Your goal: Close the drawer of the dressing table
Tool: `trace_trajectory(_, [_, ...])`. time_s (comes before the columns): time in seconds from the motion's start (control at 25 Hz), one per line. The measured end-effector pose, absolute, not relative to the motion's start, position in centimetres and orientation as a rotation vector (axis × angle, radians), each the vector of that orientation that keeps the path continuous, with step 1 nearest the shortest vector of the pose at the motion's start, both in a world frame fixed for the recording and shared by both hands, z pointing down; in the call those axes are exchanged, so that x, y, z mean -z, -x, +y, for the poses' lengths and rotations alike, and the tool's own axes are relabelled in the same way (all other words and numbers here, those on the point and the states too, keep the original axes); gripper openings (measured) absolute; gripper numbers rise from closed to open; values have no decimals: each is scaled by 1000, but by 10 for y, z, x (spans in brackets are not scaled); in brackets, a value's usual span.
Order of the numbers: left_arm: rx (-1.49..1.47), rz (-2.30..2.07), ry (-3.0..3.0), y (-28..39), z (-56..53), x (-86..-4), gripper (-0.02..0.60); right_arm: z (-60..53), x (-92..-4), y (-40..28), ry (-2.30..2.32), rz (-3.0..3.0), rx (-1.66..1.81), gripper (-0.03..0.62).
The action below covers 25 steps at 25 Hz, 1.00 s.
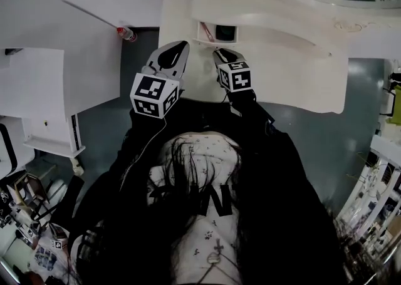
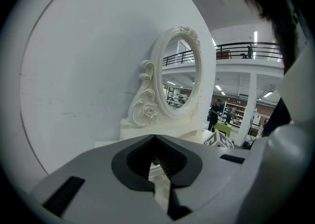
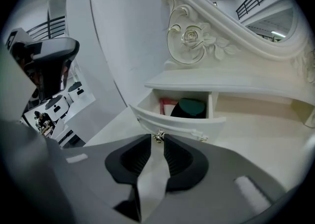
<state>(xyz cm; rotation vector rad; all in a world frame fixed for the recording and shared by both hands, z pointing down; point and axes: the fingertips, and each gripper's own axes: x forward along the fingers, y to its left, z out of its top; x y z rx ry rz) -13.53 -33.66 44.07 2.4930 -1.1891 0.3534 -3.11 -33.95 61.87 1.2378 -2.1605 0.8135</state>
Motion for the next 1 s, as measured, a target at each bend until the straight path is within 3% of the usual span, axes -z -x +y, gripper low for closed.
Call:
trace_trajectory(0.08, [-349,-1186,-2494,136,-337,-440,-5,-341,-619,29,-1250,-2152,-814,72])
trace_trajectory(1.0, [-314,-1180,-2494,136,-346,-445,-5,-372,-623,33,-1256,-2167,-812,69])
